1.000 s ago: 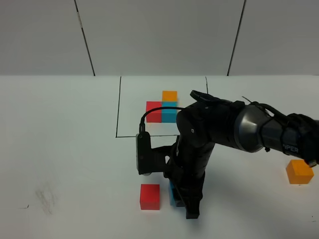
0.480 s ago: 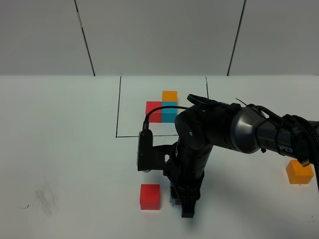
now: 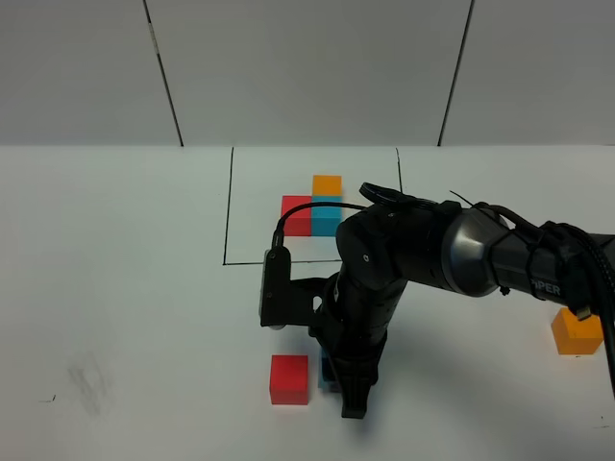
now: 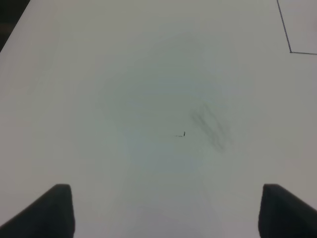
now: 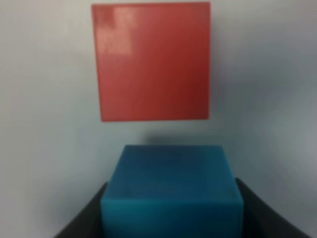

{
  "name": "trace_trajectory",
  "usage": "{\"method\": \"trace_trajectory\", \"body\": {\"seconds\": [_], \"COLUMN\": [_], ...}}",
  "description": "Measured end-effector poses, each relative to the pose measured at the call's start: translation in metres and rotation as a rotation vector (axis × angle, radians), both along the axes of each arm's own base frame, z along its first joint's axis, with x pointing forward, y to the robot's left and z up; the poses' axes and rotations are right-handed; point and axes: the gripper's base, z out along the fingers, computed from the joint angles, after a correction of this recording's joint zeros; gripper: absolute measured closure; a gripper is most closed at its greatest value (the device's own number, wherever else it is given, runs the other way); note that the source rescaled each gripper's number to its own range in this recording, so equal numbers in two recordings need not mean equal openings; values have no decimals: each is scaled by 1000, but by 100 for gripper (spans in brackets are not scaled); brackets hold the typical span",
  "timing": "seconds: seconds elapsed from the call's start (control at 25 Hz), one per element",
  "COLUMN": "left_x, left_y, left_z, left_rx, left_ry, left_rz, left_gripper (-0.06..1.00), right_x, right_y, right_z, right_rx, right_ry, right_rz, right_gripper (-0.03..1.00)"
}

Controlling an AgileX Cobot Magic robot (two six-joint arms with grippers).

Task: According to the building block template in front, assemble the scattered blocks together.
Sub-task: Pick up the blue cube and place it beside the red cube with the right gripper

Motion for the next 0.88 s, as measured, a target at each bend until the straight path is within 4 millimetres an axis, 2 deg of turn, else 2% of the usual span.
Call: {"method": "trace_trajectory", "body": {"seconds": [0.4, 0.72, 0.88], "left_x": [0, 0, 0], "left_y": [0, 0, 0], "left_z": [0, 0, 0], "left_rx": [0, 0, 0], "left_ry": [0, 0, 0], "left_rz": [0, 0, 0], "left_gripper": [-4, -4, -4], "right_x": [-2, 3, 3], "right_y": [2, 7, 8], "right_z": [0, -23, -24], "right_rx": [24, -5, 9], "right_ry": [17, 52, 55], "right_rz": [14, 22, 23], "right_gripper": [73, 73, 73]}}
